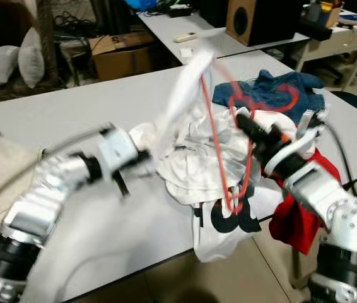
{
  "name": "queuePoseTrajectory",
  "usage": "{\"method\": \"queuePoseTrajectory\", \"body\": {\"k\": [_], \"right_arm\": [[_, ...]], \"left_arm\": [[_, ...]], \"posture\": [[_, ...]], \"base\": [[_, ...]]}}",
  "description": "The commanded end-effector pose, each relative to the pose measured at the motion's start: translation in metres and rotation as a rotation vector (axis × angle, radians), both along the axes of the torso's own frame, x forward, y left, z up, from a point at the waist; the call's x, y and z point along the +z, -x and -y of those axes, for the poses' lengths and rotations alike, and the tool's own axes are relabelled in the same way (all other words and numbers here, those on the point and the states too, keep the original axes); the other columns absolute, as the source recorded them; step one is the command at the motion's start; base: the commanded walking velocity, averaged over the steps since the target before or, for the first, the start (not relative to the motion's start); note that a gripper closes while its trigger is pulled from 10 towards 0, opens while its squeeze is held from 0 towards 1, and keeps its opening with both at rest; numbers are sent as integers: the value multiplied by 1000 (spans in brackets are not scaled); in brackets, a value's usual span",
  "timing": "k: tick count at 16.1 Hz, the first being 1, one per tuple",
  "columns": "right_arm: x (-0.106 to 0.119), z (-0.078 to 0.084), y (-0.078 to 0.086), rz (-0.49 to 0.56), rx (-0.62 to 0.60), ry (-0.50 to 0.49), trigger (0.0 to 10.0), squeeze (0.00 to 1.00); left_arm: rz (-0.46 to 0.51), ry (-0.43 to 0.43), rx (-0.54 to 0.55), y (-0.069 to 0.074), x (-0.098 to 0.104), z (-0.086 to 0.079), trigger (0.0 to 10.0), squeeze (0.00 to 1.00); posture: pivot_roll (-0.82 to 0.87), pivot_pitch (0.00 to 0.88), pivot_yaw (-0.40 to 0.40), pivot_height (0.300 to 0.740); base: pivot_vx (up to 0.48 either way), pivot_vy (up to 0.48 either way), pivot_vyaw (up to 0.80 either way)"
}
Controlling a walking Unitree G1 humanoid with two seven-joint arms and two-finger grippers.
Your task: Hang hanger
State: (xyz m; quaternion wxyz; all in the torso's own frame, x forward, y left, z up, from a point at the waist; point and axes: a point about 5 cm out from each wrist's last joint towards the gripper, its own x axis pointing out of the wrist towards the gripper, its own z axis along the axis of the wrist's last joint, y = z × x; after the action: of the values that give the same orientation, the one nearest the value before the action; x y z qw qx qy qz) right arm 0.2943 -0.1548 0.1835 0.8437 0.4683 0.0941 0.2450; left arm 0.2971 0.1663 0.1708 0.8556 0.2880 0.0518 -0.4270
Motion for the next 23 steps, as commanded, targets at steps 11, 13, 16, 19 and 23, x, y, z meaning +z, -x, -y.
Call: {"method": "queuePoseTrajectory", "body": {"k": [11, 13, 16, 19, 23], "right_arm": [[3, 4, 16, 60, 51, 179, 10000, 0], [10, 1, 17, 102, 84, 157, 10000, 0], [17, -3, 18, 137, 102, 121, 10000, 0], [20, -6, 19, 155, 115, 109, 10000, 0], [24, -6, 20, 169, 123, 103, 10000, 0]], "left_arm": [[-40, 244, -66, -3, 17, 25, 10000, 1000], [-59, 312, -4, -16, 8, 44, 10000, 1000], [-145, 405, 39, -19, -8, 70, 10000, 933], [-175, 388, 109, -24, -21, 80, 10000, 0], [-104, 373, 219, -35, -22, 73, 7255, 0]], "posture": [[-2, 2, 58, 740], [-6, 2, 58, 740], [-16, 2, 66, 740], [-27, 5, 70, 740], [-31, 6, 67, 740]], "base": [[0, 0, 0], [0, 0, 0], [0, 0, 0], [0, 0, 0], [0, 0, 0]]}}
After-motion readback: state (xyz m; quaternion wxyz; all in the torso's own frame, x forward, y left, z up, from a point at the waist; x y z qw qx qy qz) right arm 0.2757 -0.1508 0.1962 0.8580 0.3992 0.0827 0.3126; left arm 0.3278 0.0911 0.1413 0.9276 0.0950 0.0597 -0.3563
